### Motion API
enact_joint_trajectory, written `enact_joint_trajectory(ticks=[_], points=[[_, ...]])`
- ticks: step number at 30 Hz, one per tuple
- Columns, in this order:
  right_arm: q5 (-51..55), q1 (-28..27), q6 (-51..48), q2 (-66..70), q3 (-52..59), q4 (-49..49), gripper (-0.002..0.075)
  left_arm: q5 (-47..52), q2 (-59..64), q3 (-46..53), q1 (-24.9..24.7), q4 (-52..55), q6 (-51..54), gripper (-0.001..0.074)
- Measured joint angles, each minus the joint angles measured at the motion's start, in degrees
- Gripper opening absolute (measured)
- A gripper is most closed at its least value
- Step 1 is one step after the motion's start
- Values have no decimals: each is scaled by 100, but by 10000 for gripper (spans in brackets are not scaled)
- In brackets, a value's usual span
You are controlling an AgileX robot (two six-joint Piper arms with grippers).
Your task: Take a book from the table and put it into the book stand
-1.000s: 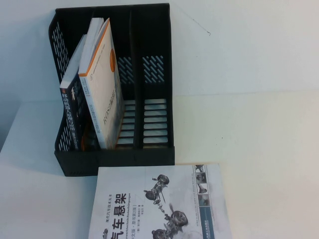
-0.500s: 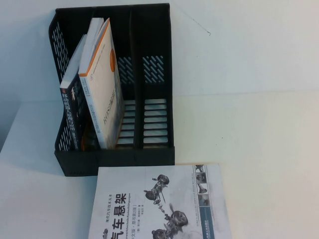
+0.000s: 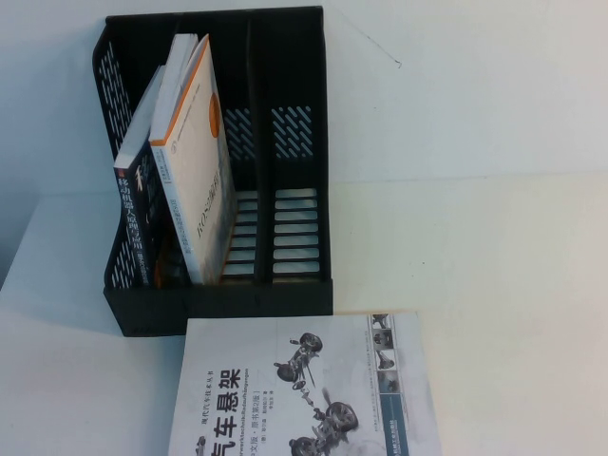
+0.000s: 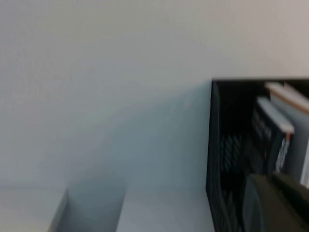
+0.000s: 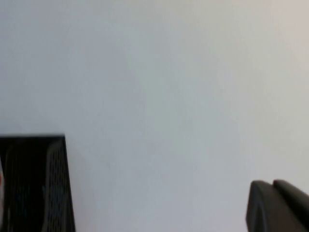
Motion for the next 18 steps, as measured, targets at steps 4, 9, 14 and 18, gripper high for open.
enact_joint_trajectory(ticks=[4, 9, 14, 18], points=[[1702, 0, 0, 773, -800, 167, 8, 1134, 888, -224, 0, -72, 10, -3], [2748, 0, -39, 1955, -1219, 932, 8, 2040, 2347, -314, 0, -759, 150, -3], [3093, 0, -696, 3199, -1233, 1769, 8, 2376, 3450, -706, 0, -1468, 969, -3], [3037, 0, -1533, 4330, -1233, 2671, 8, 2651, 4210, -1002, 0, -1746, 1224, -3]])
